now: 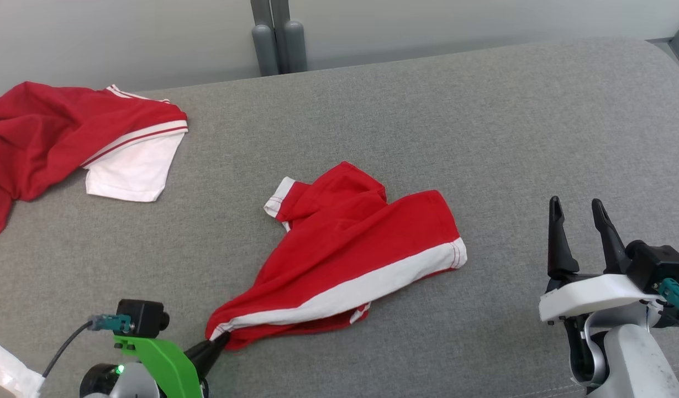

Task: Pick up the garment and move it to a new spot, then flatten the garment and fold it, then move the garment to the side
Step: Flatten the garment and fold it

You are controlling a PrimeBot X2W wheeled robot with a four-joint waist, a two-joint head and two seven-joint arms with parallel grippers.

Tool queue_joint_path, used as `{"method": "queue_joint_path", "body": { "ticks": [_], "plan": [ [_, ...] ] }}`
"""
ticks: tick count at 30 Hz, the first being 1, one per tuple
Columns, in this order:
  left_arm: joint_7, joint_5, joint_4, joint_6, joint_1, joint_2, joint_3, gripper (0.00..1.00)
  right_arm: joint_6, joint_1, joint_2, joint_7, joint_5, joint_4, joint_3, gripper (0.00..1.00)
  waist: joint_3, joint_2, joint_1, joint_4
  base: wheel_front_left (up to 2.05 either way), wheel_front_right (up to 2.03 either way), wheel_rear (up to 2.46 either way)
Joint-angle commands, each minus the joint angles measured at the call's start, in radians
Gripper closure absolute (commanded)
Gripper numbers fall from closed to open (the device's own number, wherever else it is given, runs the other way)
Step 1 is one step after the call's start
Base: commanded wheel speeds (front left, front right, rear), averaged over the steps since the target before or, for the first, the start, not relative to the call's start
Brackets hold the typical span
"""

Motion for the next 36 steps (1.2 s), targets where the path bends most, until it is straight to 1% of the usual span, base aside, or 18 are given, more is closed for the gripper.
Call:
{"method": "queue_joint_path", "body": {
  "ticks": [1,2,3,4,5,6,11,15,19,22,24,28,31,36],
  "plan": [
    [-0.021,0.011,0.018,-0.003,-0.024,0.002,0.004,1.0,0.0,0.003,-0.001,-0.003,-0.006,0.002,-0.001,0.0,0.001,0.0,0.0,0.0,0.0,0.0,0.0],
    [-0.035,0.016,0.035,-0.003,-0.032,-0.003,0.005,1.0,0.0,0.003,-0.001,-0.003,-0.007,0.003,-0.001,0.0,0.001,0.0,0.0,-0.001,0.0,0.0,0.0],
    [-0.047,0.023,0.046,-0.004,-0.038,-0.005,0.005,0.82,0.0,0.003,-0.001,-0.003,-0.006,0.004,-0.001,0.0,0.001,0.0,0.0,-0.001,0.0,0.0,0.0],
    [-0.06,0.031,0.061,-0.004,-0.047,-0.007,0.003,0.56,0.0,0.003,-0.001,-0.003,-0.006,0.004,-0.002,0.0,0.001,0.0,0.0,-0.001,0.0,0.0,0.0],
    [-0.067,0.035,0.07,-0.005,-0.052,-0.009,0.0,0.43,0.0,0.003,-0.001,-0.003,-0.006,0.004,-0.003,0.0,0.001,0.0,0.0,0.0,0.0,0.0,0.0],
    [-0.076,0.039,0.082,-0.005,-0.057,-0.011,-0.004,0.0,0.0,0.004,-0.001,-0.003,-0.006,0.004,-0.003,0.0,0.001,0.0,0.0,0.0,0.0,0.0,0.0],
    [-0.106,0.039,0.113,-0.007,-0.074,-0.01,-0.018,0.0,0.0,0.006,-0.001,-0.003,-0.006,0.003,-0.006,0.0,-0.001,0.0,0.0,0.005,0.0,0.0,0.0],
    [-0.143,0.03,0.089,-0.007,-0.062,-0.002,-0.018,0.0,0.0,0.014,-0.001,-0.003,-0.006,-0.004,-0.011,0.0,-0.004,0.0,0.0,0.013,0.0,0.0,0.0],
    [-0.203,0.037,0.048,-0.003,-0.037,0.002,-0.002,0.0,0.0,0.021,-0.001,-0.003,-0.008,-0.008,-0.017,0.0,-0.011,0.0,0.0,0.025,0.0,0.0,0.0],
    [-0.27,0.07,0.013,0.025,-0.03,-0.002,0.019,0.0,0.0,0.022,-0.001,-0.003,-0.011,-0.015,-0.017,0.0,-0.019,0.0,0.0,0.038,0.0,0.0,0.0],
    [-0.323,0.104,-0.004,0.05,-0.028,-0.017,0.027,0.0,0.0,0.024,-0.001,-0.003,-0.012,-0.021,-0.015,0.0,-0.025,0.0,0.0,0.047,0.0,0.0,0.0],
    [-0.442,0.153,-0.012,0.097,-0.03,-0.062,0.042,0.0,0.0,0.029,-0.001,-0.003,-0.024,-0.04,-0.005,0.0,-0.037,0.0,0.0,0.061,0.0,0.0,0.0],
    [-0.54,0.191,0.006,0.139,-0.038,-0.111,0.051,0.0,0.0,0.034,-0.001,-0.003,-0.03,-0.054,0.007,0.0,-0.046,0.0,0.0,0.069,0.0,0.0,0.0],
    [-0.609,0.244,0.055,0.183,-0.041,-0.179,0.054,0.0,0.0,0.044,-0.001,-0.003,-0.035,-0.064,0.037,0.0,-0.06,0.0,0.0,0.075,0.0,0.0,0.0]
  ]
}}
